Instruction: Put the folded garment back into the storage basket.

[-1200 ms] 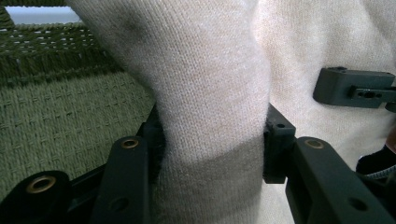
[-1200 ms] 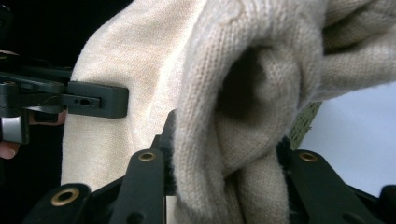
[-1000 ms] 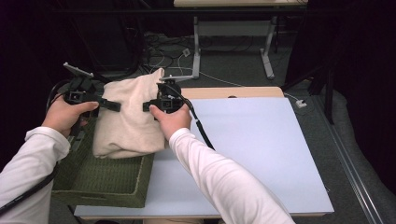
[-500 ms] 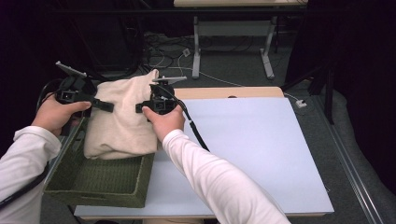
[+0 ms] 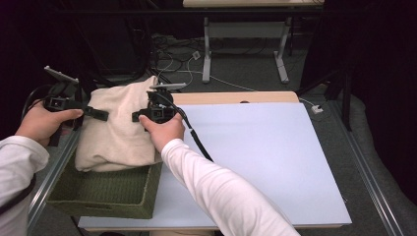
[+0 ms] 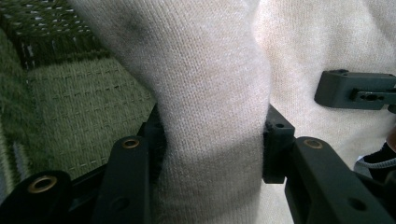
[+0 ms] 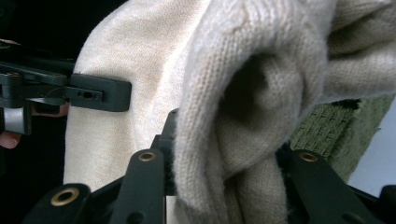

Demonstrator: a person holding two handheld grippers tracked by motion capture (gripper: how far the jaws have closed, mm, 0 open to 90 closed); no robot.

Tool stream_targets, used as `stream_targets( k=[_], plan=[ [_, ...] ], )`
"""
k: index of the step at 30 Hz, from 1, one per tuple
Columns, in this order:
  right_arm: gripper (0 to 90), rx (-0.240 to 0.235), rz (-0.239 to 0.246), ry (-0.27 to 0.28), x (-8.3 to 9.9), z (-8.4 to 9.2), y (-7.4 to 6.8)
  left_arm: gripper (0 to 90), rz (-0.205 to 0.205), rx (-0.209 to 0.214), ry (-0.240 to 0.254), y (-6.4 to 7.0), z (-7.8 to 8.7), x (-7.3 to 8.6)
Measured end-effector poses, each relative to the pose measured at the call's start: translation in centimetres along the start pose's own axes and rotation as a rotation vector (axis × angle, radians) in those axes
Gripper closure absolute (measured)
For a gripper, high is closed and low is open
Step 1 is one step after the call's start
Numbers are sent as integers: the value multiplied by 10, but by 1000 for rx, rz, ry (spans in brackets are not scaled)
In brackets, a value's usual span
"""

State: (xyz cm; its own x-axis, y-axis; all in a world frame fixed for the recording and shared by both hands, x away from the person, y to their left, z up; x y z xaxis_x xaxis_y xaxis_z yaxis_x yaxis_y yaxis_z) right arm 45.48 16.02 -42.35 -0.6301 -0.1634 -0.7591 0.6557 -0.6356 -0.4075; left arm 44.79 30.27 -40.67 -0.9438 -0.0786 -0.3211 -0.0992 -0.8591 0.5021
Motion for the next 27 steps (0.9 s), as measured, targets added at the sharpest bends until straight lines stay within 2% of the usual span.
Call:
stream_targets(
  k=[9,20,27],
  plan=[
    [620,-15,15,-23,5,-6,-9,569,8,-6,-6,-9,4,7],
    [620,-20,13,-29,13,-17,-12,570,19,-15,-26,-22,2,14],
    [619,-31,-6,-50,23,-26,-14,570,25,-27,-44,-33,-3,19]
  ],
)
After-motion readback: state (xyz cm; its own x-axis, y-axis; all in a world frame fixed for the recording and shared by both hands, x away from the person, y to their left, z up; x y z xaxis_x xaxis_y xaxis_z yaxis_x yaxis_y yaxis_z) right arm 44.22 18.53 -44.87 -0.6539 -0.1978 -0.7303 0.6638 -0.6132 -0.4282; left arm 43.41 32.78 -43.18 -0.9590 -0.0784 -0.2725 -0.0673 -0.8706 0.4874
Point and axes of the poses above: each handheld gripper's, and its own axes: z roughly backward along the jaws, x roughly out of its underside, y roughly to its right, the point moved 10 cm from there along -z, roughly forward along the jaws, and after that the axes turned 15 degrees about z, right-handed, at the moved point
